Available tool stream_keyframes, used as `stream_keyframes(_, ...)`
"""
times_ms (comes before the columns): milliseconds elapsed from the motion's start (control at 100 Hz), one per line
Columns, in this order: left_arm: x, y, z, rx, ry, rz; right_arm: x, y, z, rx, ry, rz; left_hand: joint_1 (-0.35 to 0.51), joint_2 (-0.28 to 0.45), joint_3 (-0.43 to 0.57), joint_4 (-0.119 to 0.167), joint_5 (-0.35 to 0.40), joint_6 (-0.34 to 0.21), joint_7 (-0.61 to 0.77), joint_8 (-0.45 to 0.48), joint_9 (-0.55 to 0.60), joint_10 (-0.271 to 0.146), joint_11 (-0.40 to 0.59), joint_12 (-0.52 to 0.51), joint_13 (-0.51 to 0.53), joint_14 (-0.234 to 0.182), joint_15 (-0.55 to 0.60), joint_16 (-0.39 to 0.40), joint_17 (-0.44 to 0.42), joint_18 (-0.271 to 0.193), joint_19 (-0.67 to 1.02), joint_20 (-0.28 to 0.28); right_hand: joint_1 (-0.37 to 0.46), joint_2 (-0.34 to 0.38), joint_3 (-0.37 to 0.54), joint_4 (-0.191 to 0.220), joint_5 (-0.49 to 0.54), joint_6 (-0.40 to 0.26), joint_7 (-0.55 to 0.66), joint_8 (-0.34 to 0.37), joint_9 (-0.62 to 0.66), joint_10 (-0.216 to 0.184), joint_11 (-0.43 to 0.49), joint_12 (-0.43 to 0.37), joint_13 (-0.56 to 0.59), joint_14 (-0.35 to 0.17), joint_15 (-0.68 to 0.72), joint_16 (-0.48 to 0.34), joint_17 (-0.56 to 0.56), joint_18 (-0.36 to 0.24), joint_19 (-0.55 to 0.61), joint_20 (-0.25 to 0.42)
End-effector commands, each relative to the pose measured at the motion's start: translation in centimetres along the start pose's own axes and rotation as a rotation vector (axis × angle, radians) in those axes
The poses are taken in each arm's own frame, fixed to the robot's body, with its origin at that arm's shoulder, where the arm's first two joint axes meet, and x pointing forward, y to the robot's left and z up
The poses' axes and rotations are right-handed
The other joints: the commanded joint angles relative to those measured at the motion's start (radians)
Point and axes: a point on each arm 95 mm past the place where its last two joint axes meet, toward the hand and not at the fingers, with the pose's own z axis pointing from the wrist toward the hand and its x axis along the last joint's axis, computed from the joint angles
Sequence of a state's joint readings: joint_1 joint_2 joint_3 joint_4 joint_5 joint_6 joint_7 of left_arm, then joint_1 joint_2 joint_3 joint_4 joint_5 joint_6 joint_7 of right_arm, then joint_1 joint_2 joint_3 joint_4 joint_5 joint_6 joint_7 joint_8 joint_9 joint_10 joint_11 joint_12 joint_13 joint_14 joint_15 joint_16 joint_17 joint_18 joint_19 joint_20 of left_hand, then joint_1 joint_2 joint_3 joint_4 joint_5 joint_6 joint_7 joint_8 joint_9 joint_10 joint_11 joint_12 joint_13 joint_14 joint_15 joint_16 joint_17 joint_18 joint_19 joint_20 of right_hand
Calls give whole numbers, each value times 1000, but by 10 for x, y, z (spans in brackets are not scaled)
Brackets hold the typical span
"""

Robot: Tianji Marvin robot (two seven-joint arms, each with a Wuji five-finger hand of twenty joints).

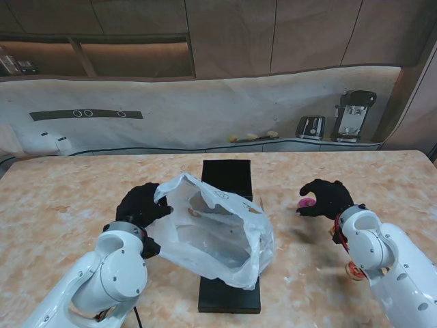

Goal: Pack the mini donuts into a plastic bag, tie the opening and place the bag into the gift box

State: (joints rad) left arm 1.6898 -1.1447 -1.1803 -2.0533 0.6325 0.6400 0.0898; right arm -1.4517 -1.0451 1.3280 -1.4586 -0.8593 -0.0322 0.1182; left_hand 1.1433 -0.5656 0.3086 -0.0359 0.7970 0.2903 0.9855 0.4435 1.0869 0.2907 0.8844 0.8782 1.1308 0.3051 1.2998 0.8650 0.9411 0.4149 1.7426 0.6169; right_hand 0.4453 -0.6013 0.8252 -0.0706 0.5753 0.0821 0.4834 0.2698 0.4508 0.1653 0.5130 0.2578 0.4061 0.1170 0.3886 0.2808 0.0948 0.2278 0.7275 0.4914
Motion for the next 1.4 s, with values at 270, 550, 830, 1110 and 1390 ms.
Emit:
stream_keyframes(270, -3, 3, -2, -21, -21, -2, -11, -9, 28, 120, -57, -32, -12, -38, 35, 10, 25, 22, -7, -14, 34, -8, 31, -21, 86, -16, 58, -32, 104, -52, 123, -71, 16, -28, -24, 2, -30, -5, -20, 9, 7, 13, -8, 25, 24, 8, 8, 30, 21, 9, 36, -12)
stream_keyframes(550, -4, 0, -3, -22, -15, 7, -16, -9, 49, 171, -83, -52, -12, -42, 46, 13, 27, 25, -6, -14, 37, -10, 35, -20, 91, -17, 67, -31, 111, -51, 135, -78, 26, -43, -49, 0, -41, -14, -23, 7, -6, 9, -13, 23, 8, 5, 3, 33, 10, 4, 44, -15)
stream_keyframes(830, -4, -1, -1, -32, -23, 9, -18, -22, 56, 232, -127, -40, -14, -40, 50, 12, 24, 23, -8, -14, 32, -10, 30, -20, 80, -10, 64, -30, 95, -47, 138, -82, 36, -46, -94, 0, -46, -10, -25, 4, -3, 10, -13, 23, 21, 3, 17, 45, 27, 3, 56, -15)
stream_keyframes(1110, -3, -1, -2, -43, -16, 11, -21, -36, 58, 233, -154, -19, -15, -39, 53, 12, 21, 20, -11, -15, 25, -10, 27, -18, 66, -4, 59, -25, 78, -42, 135, -82, 52, -55, -101, 5, -57, -12, -25, 5, -27, 15, -6, 27, 0, 13, 15, 53, 21, -23, 63, -17)
stream_keyframes(1390, -2, -2, -1, -44, -14, 16, -22, -46, 60, 261, -167, -38, -15, -30, 51, 12, 10, 12, -15, -14, 9, -10, 21, -9, 38, 7, 49, -16, 37, -40, 129, -73, 157, -119, -80, 4, -42, -9, 17, 18, -22, 18, 45, 51, 25, 15, 84, 91, 92, -37, 167, 9)
